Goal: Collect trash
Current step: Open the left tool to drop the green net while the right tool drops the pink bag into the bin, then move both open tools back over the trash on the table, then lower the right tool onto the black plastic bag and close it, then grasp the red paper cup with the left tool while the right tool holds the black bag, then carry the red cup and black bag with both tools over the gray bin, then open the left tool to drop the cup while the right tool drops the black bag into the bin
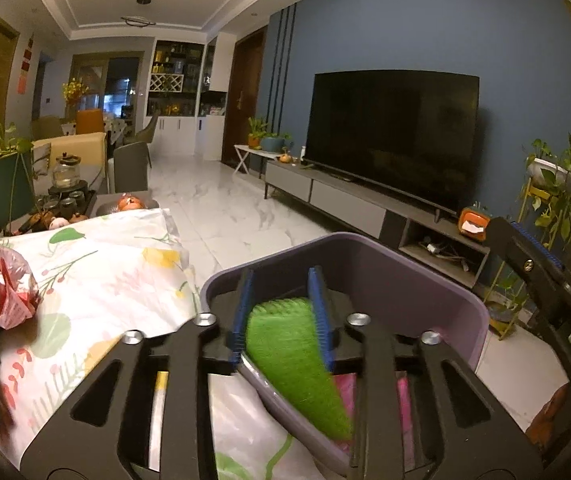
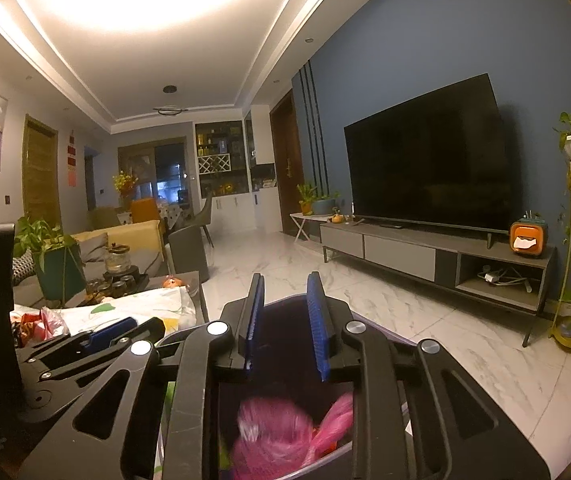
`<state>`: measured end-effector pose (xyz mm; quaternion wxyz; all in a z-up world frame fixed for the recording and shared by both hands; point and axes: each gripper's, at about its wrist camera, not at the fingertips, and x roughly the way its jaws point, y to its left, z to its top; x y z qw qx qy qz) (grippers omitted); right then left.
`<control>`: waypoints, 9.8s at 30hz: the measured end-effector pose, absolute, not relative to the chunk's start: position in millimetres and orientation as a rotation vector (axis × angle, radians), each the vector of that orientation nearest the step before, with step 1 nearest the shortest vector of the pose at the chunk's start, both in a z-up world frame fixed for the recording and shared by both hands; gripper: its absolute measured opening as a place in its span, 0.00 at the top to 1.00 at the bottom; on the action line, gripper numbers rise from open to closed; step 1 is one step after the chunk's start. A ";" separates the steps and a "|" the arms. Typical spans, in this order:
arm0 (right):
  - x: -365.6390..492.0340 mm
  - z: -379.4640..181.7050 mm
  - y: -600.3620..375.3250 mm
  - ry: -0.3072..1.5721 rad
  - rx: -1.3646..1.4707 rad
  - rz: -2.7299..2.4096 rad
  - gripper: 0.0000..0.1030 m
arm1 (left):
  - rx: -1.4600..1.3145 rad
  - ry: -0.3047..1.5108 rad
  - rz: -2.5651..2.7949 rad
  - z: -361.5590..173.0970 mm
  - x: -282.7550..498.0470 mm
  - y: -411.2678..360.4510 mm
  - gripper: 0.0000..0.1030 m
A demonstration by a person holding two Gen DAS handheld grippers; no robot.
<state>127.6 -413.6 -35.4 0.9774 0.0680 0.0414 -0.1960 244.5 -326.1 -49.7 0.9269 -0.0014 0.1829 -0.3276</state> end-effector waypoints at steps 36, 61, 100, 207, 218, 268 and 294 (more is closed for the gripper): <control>101.5 -20.0 -310.7 0.044 0.111 -0.227 0.35 | -0.159 0.276 -0.333 -32.6 185.3 -136.9 0.13; 180.9 -64.6 -142.3 0.249 -0.005 0.047 0.32 | -0.169 0.282 0.038 -68.3 168.2 44.6 0.13; 242.9 -97.9 -136.4 0.529 0.044 0.165 0.93 | -0.126 0.353 -0.017 -79.9 200.9 33.5 0.13; 105.7 -29.9 -251.5 0.167 0.231 -0.001 0.93 | -0.225 0.433 -0.203 -41.8 141.5 -2.6 0.99; 97.1 -27.8 -271.8 0.141 0.222 -0.055 0.93 | -0.170 0.403 -0.306 -25.7 154.4 -62.3 0.99; 114.6 -27.4 -382.7 0.130 0.234 -0.358 0.93 | -0.012 0.433 -0.677 -38.6 239.8 -308.1 0.98; 132.5 -29.4 -396.7 0.188 0.253 -0.347 0.86 | -0.004 0.470 -0.713 -52.1 244.9 -332.8 0.98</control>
